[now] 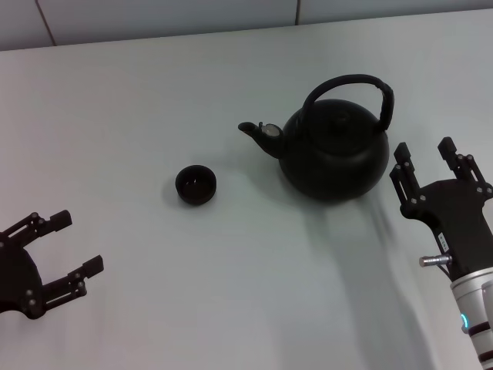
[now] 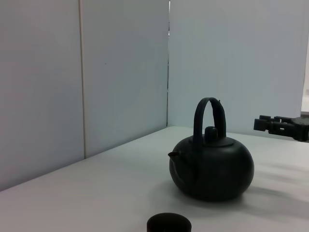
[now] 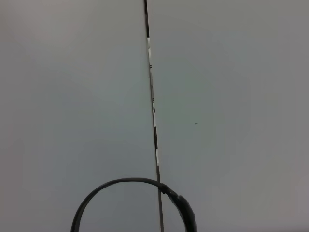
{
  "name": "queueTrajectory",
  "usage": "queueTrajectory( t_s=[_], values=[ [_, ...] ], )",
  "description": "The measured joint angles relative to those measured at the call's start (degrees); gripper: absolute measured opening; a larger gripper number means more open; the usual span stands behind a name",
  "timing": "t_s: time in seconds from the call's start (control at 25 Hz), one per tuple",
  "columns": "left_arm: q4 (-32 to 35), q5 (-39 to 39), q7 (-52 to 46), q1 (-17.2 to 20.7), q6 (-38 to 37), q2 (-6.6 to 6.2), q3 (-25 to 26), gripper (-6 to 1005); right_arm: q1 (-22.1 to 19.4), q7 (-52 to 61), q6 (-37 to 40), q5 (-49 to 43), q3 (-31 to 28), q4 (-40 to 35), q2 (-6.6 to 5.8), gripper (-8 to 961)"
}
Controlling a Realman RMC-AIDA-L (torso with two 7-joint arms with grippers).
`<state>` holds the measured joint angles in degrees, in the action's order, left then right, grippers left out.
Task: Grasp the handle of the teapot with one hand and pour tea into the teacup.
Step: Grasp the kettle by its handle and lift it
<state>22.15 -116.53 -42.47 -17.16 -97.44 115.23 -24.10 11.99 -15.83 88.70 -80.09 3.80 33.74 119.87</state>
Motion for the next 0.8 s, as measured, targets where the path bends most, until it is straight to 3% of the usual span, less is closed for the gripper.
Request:
queueTrajectory(
  t_s=[0.32,0.8],
  values=[
    [0.00,0.00,0.06,0.02,-0.39,0.31,0.29,813,1.98,-0.22,-2.13,0.10,-1.34,-1.15,0.00,488],
    [-0.27,0.33,0.20,0.02,-0.18,0.83,0.73,812,8.40,1.27,-9.30,0.12,-4.26,-6.01,-0.14,482]
  ],
)
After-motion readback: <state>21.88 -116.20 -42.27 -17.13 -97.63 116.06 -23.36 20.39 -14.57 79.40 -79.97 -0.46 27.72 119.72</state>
